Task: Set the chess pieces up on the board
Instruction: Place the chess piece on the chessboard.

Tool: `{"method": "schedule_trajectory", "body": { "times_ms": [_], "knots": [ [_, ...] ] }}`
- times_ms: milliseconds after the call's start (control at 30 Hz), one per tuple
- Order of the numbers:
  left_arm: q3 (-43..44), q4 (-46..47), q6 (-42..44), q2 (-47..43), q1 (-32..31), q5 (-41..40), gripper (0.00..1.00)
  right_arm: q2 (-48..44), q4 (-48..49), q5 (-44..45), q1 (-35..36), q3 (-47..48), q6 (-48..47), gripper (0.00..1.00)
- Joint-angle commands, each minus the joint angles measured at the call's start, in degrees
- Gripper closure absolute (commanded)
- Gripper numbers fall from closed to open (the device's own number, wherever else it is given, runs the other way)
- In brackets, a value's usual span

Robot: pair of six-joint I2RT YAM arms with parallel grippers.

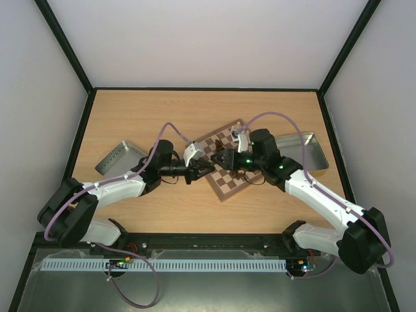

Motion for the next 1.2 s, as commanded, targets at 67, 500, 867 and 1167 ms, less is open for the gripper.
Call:
{"method": "schedule_trajectory", "body": {
  "times_ms": [67, 500, 867, 1167],
  "knots": [
    [1.99, -1.67, 14.86, -0.14, -0.32, 7.11, 0.98, -1.73, -8.92, -4.28, 0.37, 3.36, -1.29, 0.66],
    [3.05, -0.98, 15.40, 1.46, -0.32, 8.66, 0.97, -1.27, -10.03, -6.55, 0.36, 3.33, -1.22, 0.86],
    [-2.25, 0.90, 3.43, -3.22, -0.32, -13.47, 0.32, 1.39, -15.55, 17.67, 0.37, 8.08, -7.28, 0.98],
    [-12.14, 0.43, -14.33, -13.74, -0.34, -33.86, 0.28, 14.29, -13.98, 33.58, 1.03, 12.46, -10.14, 0.98]
  ]
}}
